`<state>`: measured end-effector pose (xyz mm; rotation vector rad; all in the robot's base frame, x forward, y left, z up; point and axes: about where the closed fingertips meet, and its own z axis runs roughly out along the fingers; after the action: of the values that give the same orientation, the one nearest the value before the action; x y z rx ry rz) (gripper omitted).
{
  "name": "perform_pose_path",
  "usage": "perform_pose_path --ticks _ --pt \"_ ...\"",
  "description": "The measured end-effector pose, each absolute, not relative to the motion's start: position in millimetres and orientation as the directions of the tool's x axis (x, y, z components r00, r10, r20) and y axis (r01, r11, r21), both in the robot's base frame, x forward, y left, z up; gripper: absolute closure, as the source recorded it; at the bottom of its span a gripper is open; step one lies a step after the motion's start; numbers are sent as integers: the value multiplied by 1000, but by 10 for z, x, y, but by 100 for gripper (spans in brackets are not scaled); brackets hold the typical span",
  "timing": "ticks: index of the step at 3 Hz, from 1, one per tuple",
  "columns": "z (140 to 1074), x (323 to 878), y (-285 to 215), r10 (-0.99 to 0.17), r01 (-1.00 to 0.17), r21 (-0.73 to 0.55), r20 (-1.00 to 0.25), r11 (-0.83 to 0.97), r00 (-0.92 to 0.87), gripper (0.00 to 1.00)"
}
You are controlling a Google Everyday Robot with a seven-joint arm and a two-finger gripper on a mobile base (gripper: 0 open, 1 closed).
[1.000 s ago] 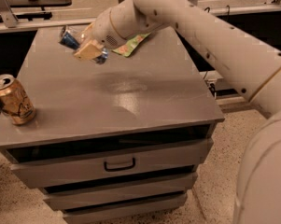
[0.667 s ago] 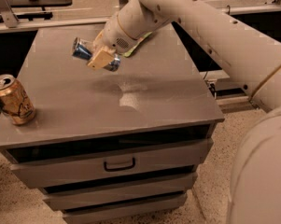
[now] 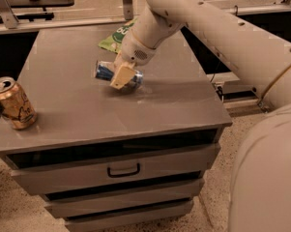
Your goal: Knock redbull can over
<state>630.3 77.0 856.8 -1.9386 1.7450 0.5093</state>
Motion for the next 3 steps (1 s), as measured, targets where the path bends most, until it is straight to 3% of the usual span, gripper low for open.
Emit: perform_pose_path --ticks 3 --pt "8392 6236 622 -850 -997 -42 -521 -72 83 15"
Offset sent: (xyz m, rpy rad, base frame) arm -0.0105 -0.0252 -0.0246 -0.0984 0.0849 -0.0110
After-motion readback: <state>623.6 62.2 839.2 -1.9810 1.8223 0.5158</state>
